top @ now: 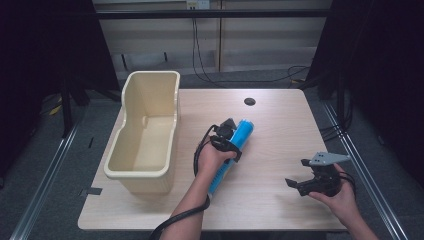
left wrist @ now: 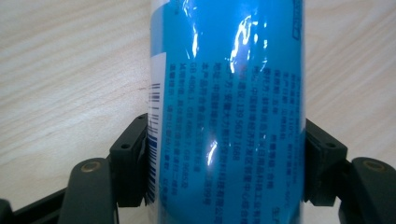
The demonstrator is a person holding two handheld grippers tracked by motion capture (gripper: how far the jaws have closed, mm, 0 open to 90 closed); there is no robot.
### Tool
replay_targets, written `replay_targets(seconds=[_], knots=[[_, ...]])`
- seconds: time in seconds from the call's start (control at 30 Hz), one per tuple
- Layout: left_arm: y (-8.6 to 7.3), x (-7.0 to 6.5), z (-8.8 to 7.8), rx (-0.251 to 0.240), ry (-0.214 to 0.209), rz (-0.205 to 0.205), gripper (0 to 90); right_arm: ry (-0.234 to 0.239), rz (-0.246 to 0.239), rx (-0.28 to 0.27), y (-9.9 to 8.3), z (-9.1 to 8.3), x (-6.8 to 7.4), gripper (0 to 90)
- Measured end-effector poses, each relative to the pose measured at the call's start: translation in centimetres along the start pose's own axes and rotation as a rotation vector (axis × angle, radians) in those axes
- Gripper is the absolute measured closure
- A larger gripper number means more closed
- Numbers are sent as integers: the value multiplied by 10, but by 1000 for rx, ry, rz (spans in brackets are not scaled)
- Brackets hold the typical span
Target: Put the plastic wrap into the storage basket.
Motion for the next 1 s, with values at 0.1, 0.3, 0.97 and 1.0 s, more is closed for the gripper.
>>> replay_targets(seconds=[0.1,0.3,0.97,1.0], knots=[[1,-1,-10,-2,-6,-20,322,-3,3,-5,0,0,-1,38],[3,-2,-30,1,-23,-23,322,-1,3,-6,0,-1,-1,38],[8,-8,-81,20,-22,-50,322,9,-6,-6,1,0,2,24],[8,-8,-83,21,-24,-53,322,8,-3,-1,1,0,2,24]])
Point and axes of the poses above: each handheld gripper's, and its own axes: z roughly forward along the jaws, y roughly out of its top, x roughly to its left, the point moved 3 cm from there along z, roughly forward along the jaws, and after that the axes turned 6 degrees about -y, right-handed, at the moved point
